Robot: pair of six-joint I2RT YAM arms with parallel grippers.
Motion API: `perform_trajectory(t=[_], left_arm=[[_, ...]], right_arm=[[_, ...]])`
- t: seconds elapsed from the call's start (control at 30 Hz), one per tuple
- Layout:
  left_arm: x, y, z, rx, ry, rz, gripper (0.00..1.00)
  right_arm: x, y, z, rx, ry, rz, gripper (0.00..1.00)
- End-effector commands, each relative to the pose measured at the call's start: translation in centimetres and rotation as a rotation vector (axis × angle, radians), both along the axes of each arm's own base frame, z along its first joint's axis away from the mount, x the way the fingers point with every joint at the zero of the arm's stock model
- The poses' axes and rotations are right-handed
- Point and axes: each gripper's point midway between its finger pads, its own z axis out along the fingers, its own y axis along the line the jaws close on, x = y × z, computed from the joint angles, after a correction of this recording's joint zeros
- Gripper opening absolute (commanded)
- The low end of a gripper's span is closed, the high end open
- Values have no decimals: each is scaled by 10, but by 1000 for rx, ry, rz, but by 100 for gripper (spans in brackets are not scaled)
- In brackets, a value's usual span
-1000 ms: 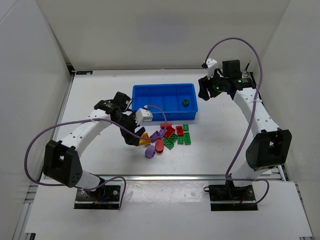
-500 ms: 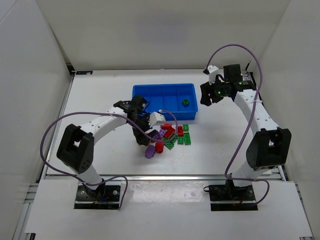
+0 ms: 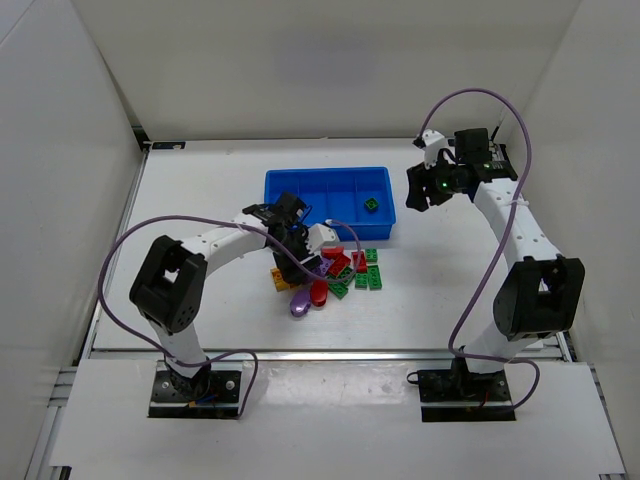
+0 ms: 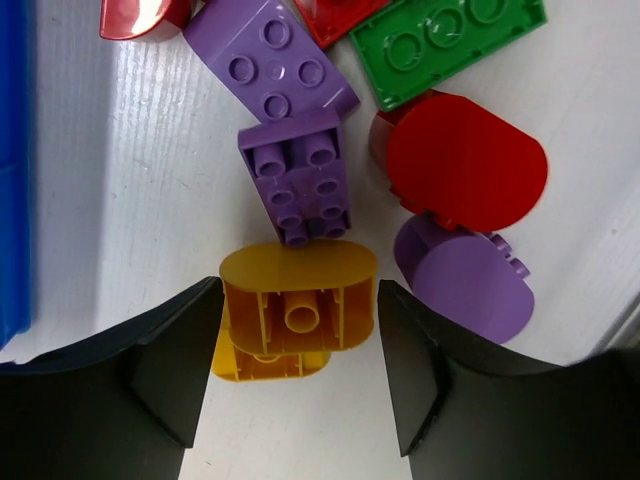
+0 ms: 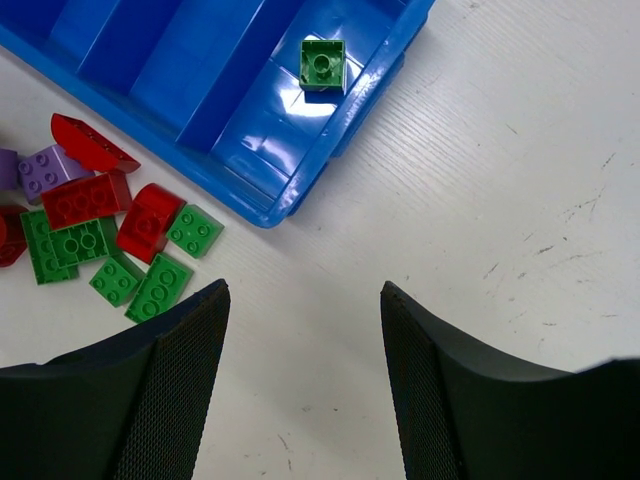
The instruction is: Sort the legos into containers by color
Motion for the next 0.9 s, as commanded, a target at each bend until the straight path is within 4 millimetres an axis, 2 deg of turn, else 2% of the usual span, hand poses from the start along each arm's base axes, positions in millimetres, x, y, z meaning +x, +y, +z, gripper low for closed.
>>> perform_trajectory(t=[0.0, 0.17, 0.37, 0.53, 0.6, 0.63, 0.73, 0.77, 0.83, 0.87], left_arm=[[12, -3, 2, 4, -48, 21, 72], [15, 2, -7, 35, -59, 37, 69], [13, 11, -14, 75, -63, 51, 59], [11, 11, -7, 62, -73, 48, 40], [11, 6, 6, 33, -88, 47, 39], [10, 2, 20, 9, -111, 44, 39], [-2, -13, 47, -52, -132, 5, 38], [-3, -20, 71, -96, -168, -7, 38], [-12, -30, 100, -158, -183, -15, 39], [-8, -35, 122, -196, -207, -5, 39]], right_arm=[[-3, -3, -3, 12, 17, 10, 66], [-3, -6, -6, 9, 26, 9, 66], [-2, -8, -8, 10, 30, 6, 66], [-2, -8, -11, 11, 38, 4, 66], [-2, -8, -11, 13, 40, 4, 66], [-2, -7, -11, 18, 43, 2, 66], [-5, -6, -9, 30, 44, 0, 66], [-6, -5, -9, 36, 47, -1, 66], [-10, -2, -8, 48, 56, 5, 66], [-12, 1, -3, 66, 51, 10, 66]])
